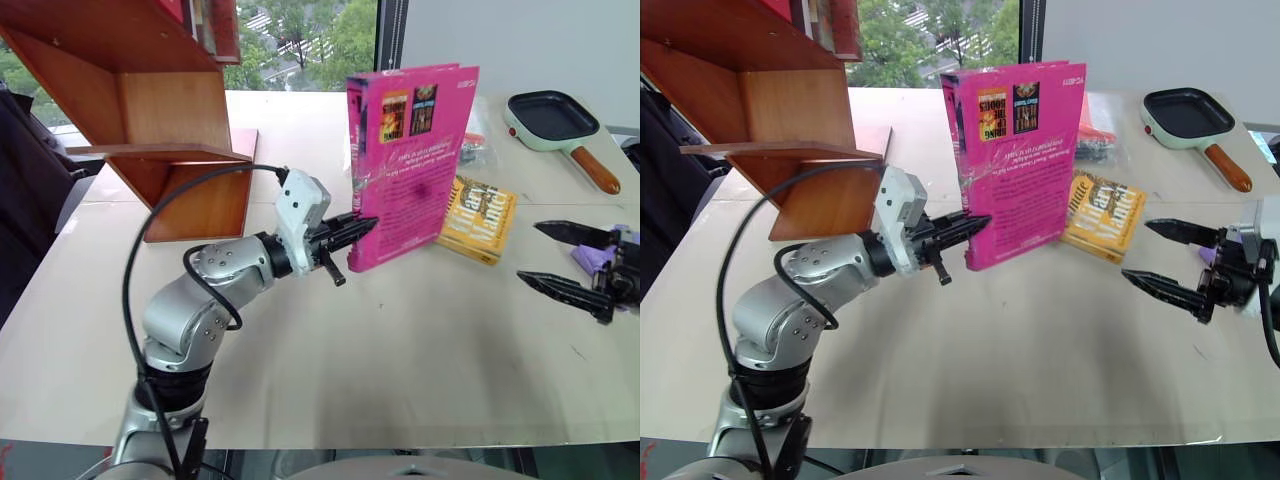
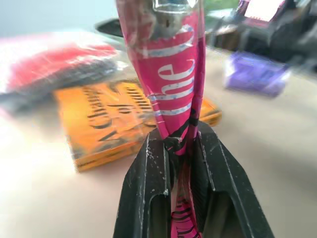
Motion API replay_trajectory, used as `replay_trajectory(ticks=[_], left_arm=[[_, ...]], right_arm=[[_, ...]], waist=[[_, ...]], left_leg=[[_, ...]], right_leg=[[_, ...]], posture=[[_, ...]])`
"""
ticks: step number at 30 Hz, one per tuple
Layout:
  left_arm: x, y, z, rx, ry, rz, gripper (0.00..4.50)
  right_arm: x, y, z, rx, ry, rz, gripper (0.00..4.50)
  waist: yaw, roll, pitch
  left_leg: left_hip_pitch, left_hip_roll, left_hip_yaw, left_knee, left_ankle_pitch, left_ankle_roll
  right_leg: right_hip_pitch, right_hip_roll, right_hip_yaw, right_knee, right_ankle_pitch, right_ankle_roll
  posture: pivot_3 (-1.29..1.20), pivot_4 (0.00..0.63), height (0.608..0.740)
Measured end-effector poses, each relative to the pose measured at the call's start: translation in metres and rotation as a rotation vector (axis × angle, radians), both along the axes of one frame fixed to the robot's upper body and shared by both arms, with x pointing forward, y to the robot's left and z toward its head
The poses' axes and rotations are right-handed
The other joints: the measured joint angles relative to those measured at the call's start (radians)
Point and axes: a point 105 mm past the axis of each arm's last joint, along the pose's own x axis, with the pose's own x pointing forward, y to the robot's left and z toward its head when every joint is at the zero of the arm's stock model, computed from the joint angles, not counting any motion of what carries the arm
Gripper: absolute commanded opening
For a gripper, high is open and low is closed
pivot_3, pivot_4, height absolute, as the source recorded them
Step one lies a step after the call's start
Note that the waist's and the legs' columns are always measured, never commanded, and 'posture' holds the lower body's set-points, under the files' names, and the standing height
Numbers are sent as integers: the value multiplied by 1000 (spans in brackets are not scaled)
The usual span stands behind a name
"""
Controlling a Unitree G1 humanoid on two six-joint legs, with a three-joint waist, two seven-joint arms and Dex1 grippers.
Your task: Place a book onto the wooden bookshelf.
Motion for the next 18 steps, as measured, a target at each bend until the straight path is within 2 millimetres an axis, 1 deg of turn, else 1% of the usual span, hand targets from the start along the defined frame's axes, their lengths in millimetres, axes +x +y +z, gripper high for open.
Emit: replay_trajectory(ticks=[2, 4, 5, 7, 10, 11, 13, 15, 18], left_arm=[[0, 16, 26, 125, -255, 124, 2], [-3, 27, 43, 213, -437, 208, 2], [-6, 32, 50, 284, -536, 242, 2], [-12, 35, 55, 394, -674, 261, 2], [-19, 33, 55, 495, -803, 258, 2], [-20, 34, 55, 547, -848, 257, 2], [-25, 41, 62, 705, -974, 262, 2], [-28, 52, 71, 828, -1048, 279, 2], [-28, 78, 87, 992, -1060, 336, 2]], right_arm=[[14, 2, 5, 17, -16, 27, 4500], [23, 6, 5, 26, -17, 56, 4500], [28, 10, 4, 31, -18, 78, 4500], [35, 14, 1, 38, -10, 105, 4500], [43, 21, -1, 39, -11, 141, 4500], [45, 24, 0, 45, -14, 157, 4500], [50, 30, 6, 77, -33, 191, 4500], [52, 33, 12, 101, -59, 213, 4500], [53, 36, 15, 138, -78, 241, 4500]], waist=[[-5, 0, 2], [-3, -1, 2], [-3, -1, 3], [0, -1, 3], [5, 0, 3], [3, -1, 3], [-1, 0, 4], [-2, 0, 4], [-3, 0, 4]], left_leg=[[1, 1, 0, -1, 0, 0], [1, 2, 0, -2, 0, 0], [1, 2, 0, -4, 0, 0], [1, 2, 0, -5, 0, 0], [-6, 2, -2, -6, 0, 0], [-7, 2, -2, -5, 0, 0], [-7, 1, -2, -7, 0, 0], [-7, 2, -2, -9, 0, 0], [-7, 3, -2, -9, 0, 0]], right_leg=[[0, 2, 0, 0, 1, -1], [0, 2, -1, -1, 1, -1], [0, 3, -1, -1, 1, -1], [0, 2, -1, -3, 1, -1], [-3, 1, -4, -8, 1, 0], [-4, 1, -4, -9, 1, 0], [-5, 0, -4, -10, 1, 0], [-6, 0, -4, -10, 1, 0], [-6, 1, -5, -9, 1, -1]], posture=[[0, 150, 735], [0, 150, 735], [0, 150, 735], [0, 150, 735], [0, 150, 735], [0, 150, 735], [0, 150, 735], [0, 150, 735], [0, 150, 735]])
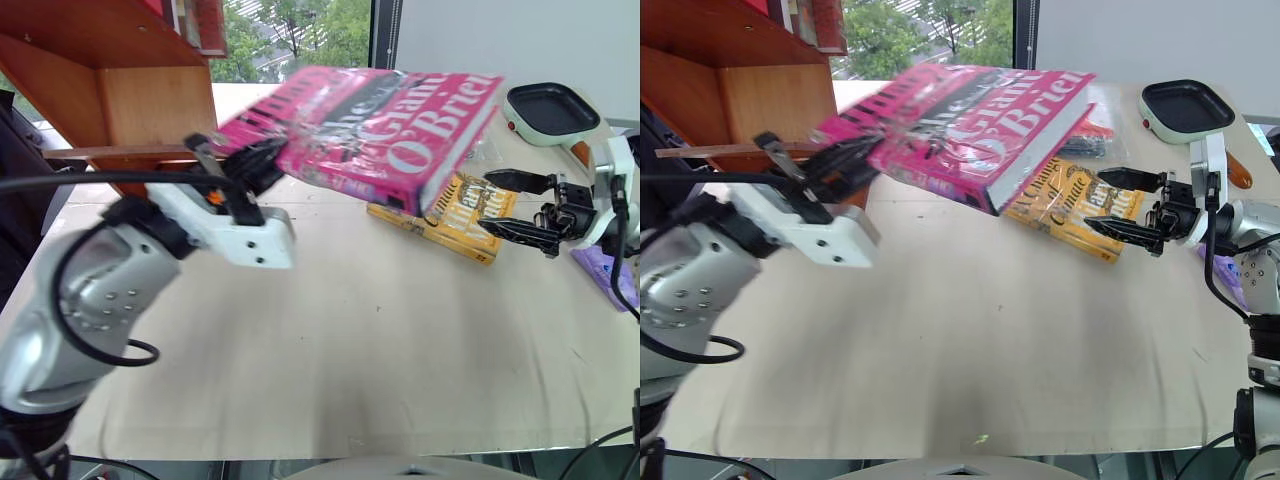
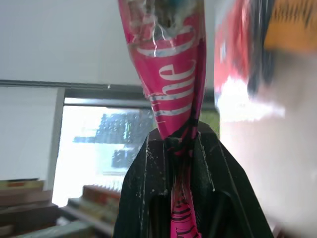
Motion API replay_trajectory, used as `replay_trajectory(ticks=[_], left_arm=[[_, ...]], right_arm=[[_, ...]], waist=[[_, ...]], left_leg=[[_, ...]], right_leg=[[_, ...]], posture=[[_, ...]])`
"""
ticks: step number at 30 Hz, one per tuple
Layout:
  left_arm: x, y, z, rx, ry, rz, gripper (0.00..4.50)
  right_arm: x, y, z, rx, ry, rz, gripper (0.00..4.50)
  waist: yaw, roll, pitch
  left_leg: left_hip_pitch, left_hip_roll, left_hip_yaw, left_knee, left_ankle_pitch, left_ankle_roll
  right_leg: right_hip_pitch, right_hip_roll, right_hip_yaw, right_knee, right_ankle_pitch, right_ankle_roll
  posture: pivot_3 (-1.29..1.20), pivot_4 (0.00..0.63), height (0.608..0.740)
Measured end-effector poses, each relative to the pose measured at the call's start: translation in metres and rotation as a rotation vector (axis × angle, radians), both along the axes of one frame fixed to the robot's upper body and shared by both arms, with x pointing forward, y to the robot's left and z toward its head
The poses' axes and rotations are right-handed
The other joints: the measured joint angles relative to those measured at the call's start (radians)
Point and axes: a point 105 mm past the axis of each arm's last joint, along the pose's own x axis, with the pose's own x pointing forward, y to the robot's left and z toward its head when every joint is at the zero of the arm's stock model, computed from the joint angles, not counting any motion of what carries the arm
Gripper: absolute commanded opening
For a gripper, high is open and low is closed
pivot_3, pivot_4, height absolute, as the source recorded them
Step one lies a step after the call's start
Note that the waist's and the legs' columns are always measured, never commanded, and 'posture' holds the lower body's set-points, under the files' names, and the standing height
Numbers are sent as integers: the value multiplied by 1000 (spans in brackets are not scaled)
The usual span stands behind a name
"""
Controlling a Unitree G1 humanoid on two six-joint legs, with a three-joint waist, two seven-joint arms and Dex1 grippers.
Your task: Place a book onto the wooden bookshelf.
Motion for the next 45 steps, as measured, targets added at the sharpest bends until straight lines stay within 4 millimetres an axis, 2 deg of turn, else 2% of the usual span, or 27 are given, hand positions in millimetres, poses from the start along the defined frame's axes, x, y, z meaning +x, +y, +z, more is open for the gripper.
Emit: replay_trajectory(ticks=[5, 10, 18, 23, 31, 38, 45], left_arm=[[3, 28, 23, 62, 17, 133, 2], [4, 33, 29, 67, 66, 186, 2], [-4, 45, 38, 10, 80, 295, 2], [-14, 61, 27, 38, 156, 371, 2], [-23, 81, 22, 52, 195, 457, 2], [-15, 107, 7, 68, 306, 500, 2], [-6, 132, 10, 60, 364, 536, 2]], right_arm=[[2, 10, 10, 94, -29, 62, 4500], [0, 14, 30, 221, -44, 138, 4500], [2, 19, 40, 320, -27, 206, 4500], [7, 24, 44, 345, -24, 244, 4500], [9, 28, 43, 340, -21, 275, 4500], [15, 33, 39, 313, -6, 223, 4500], [16, 38, 34, 278, -12, 165, 4500]], waist=[[0, 1, 1], [-1, 1, 1], [-10, 1, 1], [-24, 2, 1], [-25, 2, 1], [-25, 2, 1], [-26, 2, 1]], left_leg=[[0, -1, 0, 1, 0, 0], [0, -1, 0, 2, 0, 0], [1, 0, 1, 2, 0, 0], [2, 0, 2, 2, 0, 0], [3, 1, 2, 3, 0, 0], [4, 1, 2, 3, 0, 0], [4, 0, 2, 3, 0, 0]], right_leg=[[0, 0, 0, 2, 0, 0], [0, 1, -1, 3, 0, 0], [0, 3, 0, 5, 0, 0], [0, 3, 1, 7, 0, 0], [-1, 2, 2, 10, 0, 0], [-1, 1, 2, 12, 0, 0], [-2, 0, 2, 13, 0, 0]], posture=[[0, 150, 735], [0, 150, 735], [0, 150, 735], [0, 150, 735], [0, 150, 735], [0, 150, 735], [0, 150, 735]])
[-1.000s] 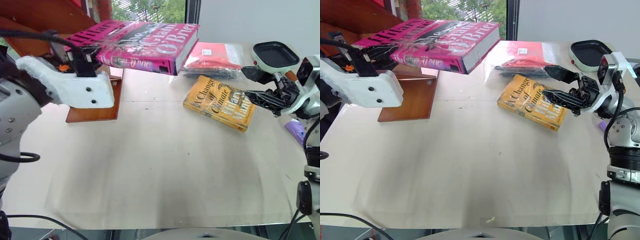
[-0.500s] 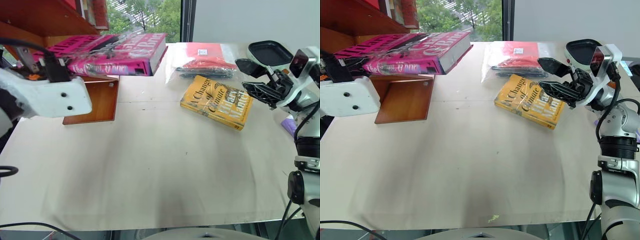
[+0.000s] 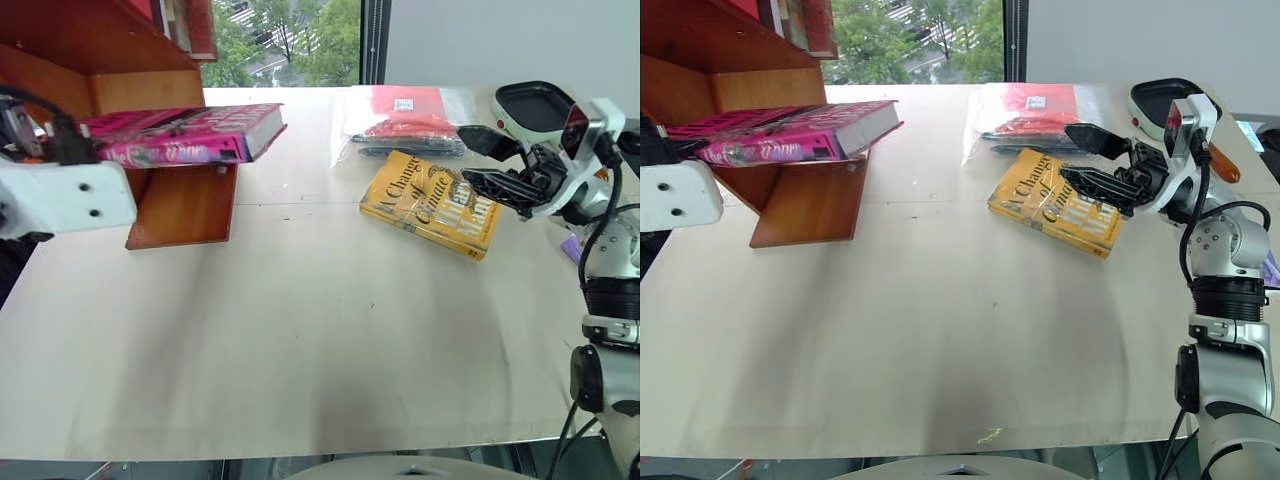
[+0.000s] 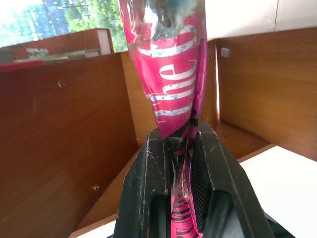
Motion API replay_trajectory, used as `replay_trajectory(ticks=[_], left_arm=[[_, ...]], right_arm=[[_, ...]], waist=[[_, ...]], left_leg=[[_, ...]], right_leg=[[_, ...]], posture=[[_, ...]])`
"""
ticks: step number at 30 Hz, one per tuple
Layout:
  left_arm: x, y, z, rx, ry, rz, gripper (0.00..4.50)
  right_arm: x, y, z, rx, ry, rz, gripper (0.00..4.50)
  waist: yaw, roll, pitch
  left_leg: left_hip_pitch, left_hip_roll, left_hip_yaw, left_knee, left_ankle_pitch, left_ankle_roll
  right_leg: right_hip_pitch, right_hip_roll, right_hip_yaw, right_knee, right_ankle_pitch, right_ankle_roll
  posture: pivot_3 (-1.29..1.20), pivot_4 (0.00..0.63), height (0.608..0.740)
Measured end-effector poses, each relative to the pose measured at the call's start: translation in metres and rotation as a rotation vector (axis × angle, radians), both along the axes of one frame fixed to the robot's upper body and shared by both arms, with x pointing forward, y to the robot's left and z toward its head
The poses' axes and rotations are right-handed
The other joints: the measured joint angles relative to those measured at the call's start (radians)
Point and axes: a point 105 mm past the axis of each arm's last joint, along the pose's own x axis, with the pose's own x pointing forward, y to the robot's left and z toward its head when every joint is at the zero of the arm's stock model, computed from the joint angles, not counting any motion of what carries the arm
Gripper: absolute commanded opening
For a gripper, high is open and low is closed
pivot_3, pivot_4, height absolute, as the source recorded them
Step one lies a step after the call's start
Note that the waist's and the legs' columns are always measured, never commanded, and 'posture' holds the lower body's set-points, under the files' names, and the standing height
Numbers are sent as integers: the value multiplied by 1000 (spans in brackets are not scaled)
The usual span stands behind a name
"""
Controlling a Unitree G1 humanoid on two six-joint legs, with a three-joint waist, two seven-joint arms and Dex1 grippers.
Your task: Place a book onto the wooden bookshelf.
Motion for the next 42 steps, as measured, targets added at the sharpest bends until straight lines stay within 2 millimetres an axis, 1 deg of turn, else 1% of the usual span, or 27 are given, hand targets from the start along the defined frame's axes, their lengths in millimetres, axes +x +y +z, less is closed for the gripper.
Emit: replay_trajectory(ticks=[5, 9, 10, 11, 12, 13, 14, 15, 16, 17, 19, 22, 26, 27, 28, 29, 30, 32, 34, 35, 36, 37, 38, 39, 40, 41, 42], left_arm=[[6, 38, 4, 0, 57, 94, 2], [10, 46, 6, 13, 72, 96, 2], [14, 51, 5, 22, 82, 91, 502], [17, 56, 1, 15, 83, 89, 1138], [17, 58, 0, 11, 83, 92, 1241], [19, 70, -4, -15, 96, 130, 1776], [19, 76, -6, -28, 96, 146, 2163], [19, 79, -7, -35, 97, 156, 2604], [19, 82, -8, -38, 97, 169, 2911], [19, 85, -10, -40, 99, 178, 3476], [18, 88, -14, -44, 105, 192, 4348], [13, 94, -19, -64, 101, 214, 4434], [1, 102, -12, -90, 39, 245, 4434], [-6, 102, -7, -160, -30, 248, 4434], [-6, 103, -7, -165, -33, 249, 4434], [-10, 104, -6, -231, -65, 258, 4434], [-17, 103, -1, -309, -129, 256, 4434], [-30, 110, 7, -392, -213, 286, 4434], [-46, 116, 20, -495, -346, 293, 4434], [-52, 114, 26, -552, -412, 270, 4434], [-56, 106, 31, -699, -493, 189, 4434], [-57, 93, 25, -837, -492, 105, 4434], [-55, 79, 13, -935, -430, 49, 4434], [-53, 67, -3, -1014, -343, 14, 4434], [-53, 48, -33, -1132, -171, -11, 4434], [-55, 20, -72, -1271, 50, -24, 4434], [-57, 3, -95, -1353, 171, -23, 4434]], right_arm=[[-3, 0, -8, -8, 4, -29, 4500], [-3, 1, -7, -4, 1, -34, 4500], [-4, 3, -6, 1, -6, -34, 4500], [-4, 2, -7, 3, -10, -41, 4500], [-4, 2, -7, 3, -12, -44, 4500], [-6, 2, -7, 3, -18, -48, 4500], [-6, 1, -7, 5, -20, -50, 4500], [-7, 0, -6, 9, -23, -54, 4500], [-7, -1, -5, 15, -25, -60, 4500], [-8, -2, -5, 18, -27, -63, 4500], [-8, -1, -4, 19, -29, -64, 4500], [-10, -1, -5, 17, -33, -68, 4500], [-11, -5, -10, 18, -15, -90, 4500], [-11, -9, -16, 16, 5, -109, 4500], [-11, -9, -16, 16, 7, -110, 4500], [-12, -11, -19, 13, 16, -120, 4500], [-14, -13, -22, 9, 23, -133, 4500], [-15, -20, -28, 6, 49, -162, 4500], [-18, -29, -29, 8, 63, -201, 4500], [-20, -32, -30, 5, 66, -213, 4500], [-24, -35, -32, -6, 70, -227, 4500], [-27, -35, -36, -17, 73, -228, 4500], [-29, -35, -41, -31, 78, -229, 4500], [-32, -35, -47, -50, 85, -230, 4500], [-36, -36, -57, -89, 96, -240, 4500], [-41, -39, -76, -153, 121, -264, 4500], [-43, -43, -88, -184, 140, -290, 4500]], waist=[[-5, 1, 0], [-4, 1, 0], [-6, 1, 0], [-11, 1, 0], [-12, 1, 0], [-23, 1, 0], [-25, 1, 0], [-27, 1, 0], [-27, 1, 0], [-26, 1, 0], [-26, 1, 0], [-26, 1, 0], [-25, 1, 0], [-23, 1, 0], [-23, 0, 0], [-23, 0, 0], [-23, 0, 0], [-22, -3, -2], [-21, -3, -2], [-20, -3, -2], [-14, -3, -3], [-11, -3, -3], [-6, -2, -4], [-4, -2, -5], [-3, -2, -5], [-2, -2, -5], [0, -3, -5]], left_leg=[[0, 0, 1, -1, -2, 3], [0, 0, 2, -1, -2, 3], [0, 0, 2, -1, -2, 3], [2, 0, 4, -1, -2, 4], [2, 0, 4, -1, -2, 4], [2, 1, 5, -1, -2, 4], [2, 1, 5, -1, -2, 4], [2, 1, 6, -1, -2, 4], [2, 0, 7, -1, -2, 4], [2, 0, 7, -1, -2, 4], [1, 0, 9, -1, -2, 4], [1, 1, 10, -1, -2, 4], [1, 1, 11, -1, -2, 4], [1, 1, 11, -1, -2, 4], [1, 1, 11, -1, -2, 4], [1, 1, 11, -1, -2, 4], [1, 1, 11, -1, -2, 4], [0, 1, 10, 0, -2, 4], [1, 1, 10, 0, -2, 4], [1, 1, 10, 0, -2, 4], [1, 1, 9, 1, -2, 4], [2, 1, 10, 2, -3, 4], [3, 1, 10, 3, -3, 4], [4, 2, 10, 3, -3, 4], [4, 2, 10, 3, -3, 4], [6, 2, 11, 3, -3, 5], [8, 2, 11, 3, -4, 6]], right_leg=[[-2, 0, 1, 1, 0, 0], [-3, 0, 1, 2, 0, 0], [-3, 0, 2, 3, 0, 0], [-4, 0, 3, 6, 0, 0], [-4, 0, 3, 6, 0, 0], [-4, 1, 4, 7, 0, 0], [-4, 1, 4, 7, 0, 0], [-4, 1, 4, 7, 0, 0], [-4, 1, 4, 6, 0, 0], [-5, 1, 3, 6, 0, 0], [-5, 1, 3, 6, 0, 0], [-6, 0, 4, 6, 0, 0], [-7, -1, 4, 6, 0, 0], [-7, -1, 4, 6, 0, 0], [-7, -1, 4, 6, 0, 0], [-6, -1, 3, 6, 0, 0], [-7, -2, 4, 6, 0, 0], [-7, -2, 2, 6, 0, 0], [-6, -2, 3, 6, 0, 0], [-6, -2, 3, 7, 0, 0], [-5, -3, 2, 7, 0, 0], [-5, -3, 2, 7, 0, 0], [-3, -3, 3, 7, 0, 1], [-2, -3, 3, 7, 0, 1], [0, -3, 4, 6, 0, 1], [2, -3, 4, 6, 0, 1], [4, -3, 4, 5, 0, 0]], posture=[[0, 150, 735], [0, 150, 735], [0, 150, 735], [0, 150, 735], [0, 150, 735], [0, 150, 735], [0, 150, 735], [0, 150, 735], [0, 150, 735], [0, 150, 735], [0, 150, 735], [0, 150, 735], [0, 150, 735], [0, 150, 735], [0, 150, 735], [0, 150, 735], [0, 150, 735], [0, 150, 735], [0, 150, 735], [0, 150, 735], [0, 150, 735], [0, 150, 735], [0, 150, 735], [0, 150, 735], [0, 150, 735], [0, 150, 735], [0, 150, 735]])
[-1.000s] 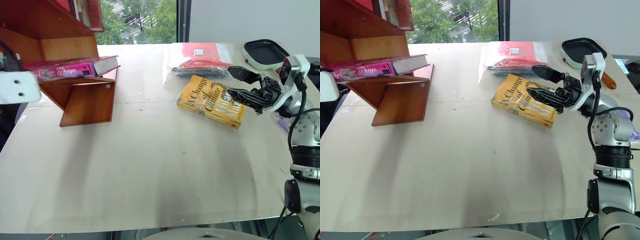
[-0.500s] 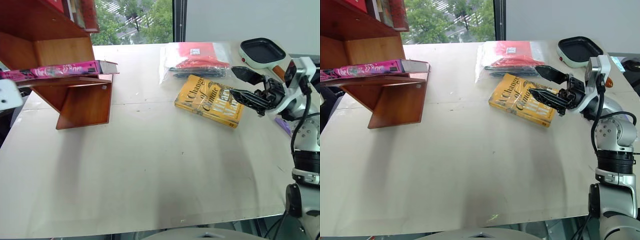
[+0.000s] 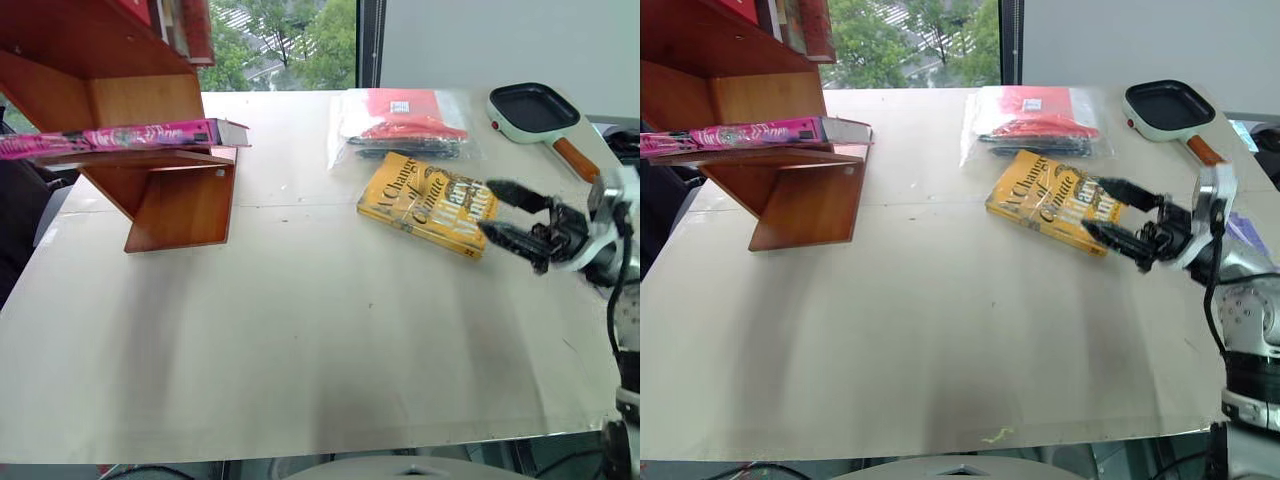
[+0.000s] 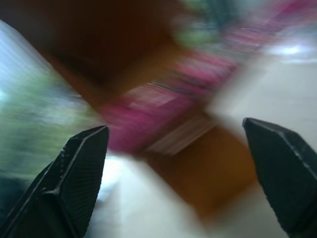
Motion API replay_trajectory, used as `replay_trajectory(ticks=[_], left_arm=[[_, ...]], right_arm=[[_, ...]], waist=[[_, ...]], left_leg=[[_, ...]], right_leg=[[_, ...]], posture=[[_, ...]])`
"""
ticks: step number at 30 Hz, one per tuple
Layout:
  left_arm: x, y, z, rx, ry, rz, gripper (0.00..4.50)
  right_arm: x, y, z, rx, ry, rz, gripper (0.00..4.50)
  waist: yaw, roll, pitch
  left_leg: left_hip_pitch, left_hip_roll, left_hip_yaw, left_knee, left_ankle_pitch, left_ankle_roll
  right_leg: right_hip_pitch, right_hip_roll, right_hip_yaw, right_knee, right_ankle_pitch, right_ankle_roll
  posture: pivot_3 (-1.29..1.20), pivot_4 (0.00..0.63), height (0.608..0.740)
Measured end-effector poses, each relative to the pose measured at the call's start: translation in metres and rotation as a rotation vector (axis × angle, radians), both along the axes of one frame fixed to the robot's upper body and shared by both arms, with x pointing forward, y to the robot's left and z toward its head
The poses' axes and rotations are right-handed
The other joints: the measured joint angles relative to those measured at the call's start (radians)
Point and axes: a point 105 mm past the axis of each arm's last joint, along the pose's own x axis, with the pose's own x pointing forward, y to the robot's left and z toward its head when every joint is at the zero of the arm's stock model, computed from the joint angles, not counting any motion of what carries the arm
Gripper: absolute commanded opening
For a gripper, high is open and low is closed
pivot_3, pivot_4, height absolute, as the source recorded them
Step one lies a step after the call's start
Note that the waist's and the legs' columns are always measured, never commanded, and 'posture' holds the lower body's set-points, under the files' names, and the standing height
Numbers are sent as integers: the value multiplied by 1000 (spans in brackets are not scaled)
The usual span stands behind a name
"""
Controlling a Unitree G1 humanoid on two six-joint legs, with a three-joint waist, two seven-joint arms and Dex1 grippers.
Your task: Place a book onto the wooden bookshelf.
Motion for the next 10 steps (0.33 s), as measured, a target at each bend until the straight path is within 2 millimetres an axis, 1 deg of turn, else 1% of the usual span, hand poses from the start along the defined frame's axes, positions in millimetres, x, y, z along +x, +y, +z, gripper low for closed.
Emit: replay_trajectory(ticks=[1, 2, 3, 5, 6, 8, 10], left_arm=[[-2, -16, -21, -67, 80, -43, 4434], [-4, -30, -36, -106, 140, -75, 4434], [-4, -42, -47, -118, 177, -92, 4434], [-4, -55, -62, -117, 212, -86, 4434], [-4, -64, -72, -146, 231, -88, 4434], [-2, -82, -91, -186, 276, -95, 4434], [-2, -90, -101, -189, 302, -97, 4434]], right_arm=[[-2, -3, -12, -42, 7, -29, 4500], [-4, -7, -22, -79, 8, -54, 4500], [-5, -11, -31, -123, -2, -87, 4500], [-6, -17, -43, -207, -42, -149, 4500], [-8, -19, -53, -247, -41, -176, 4500], [-11, -25, -76, -314, -4, -234, 4500], [-12, -28, -87, -323, 31, -268, 4500]], waist=[[1, -1, 0], [2, -1, 0], [2, -1, 0], [2, 1, -2], [2, 2, -3], [2, 1, -3], [1, 1, -3]], left_leg=[[0, 0, 0, 0, 0, 0], [2, 0, 0, 0, 0, 0], [4, 0, 0, 0, 0, 0], [7, 1, 0, 0, 1, -1], [9, 0, 1, -1, 1, -1], [10, 2, 1, 0, 2, -2], [11, 2, 2, 0, 2, -2]], right_leg=[[0, 0, 0, 0, 0, 0], [1, 0, 0, 1, 0, 0], [3, 0, 1, 2, 1, -1], [5, 2, 1, 1, 2, -3], [6, 2, 1, 2, 2, -4], [8, 3, 1, 2, 2, -5], [8, 5, 2, 2, 3, -7]], posture=[[0, 150, 735], [0, 150, 735], [0, 150, 735], [0, 150, 735], [0, 150, 735], [0, 150, 735], [0, 150, 735]])
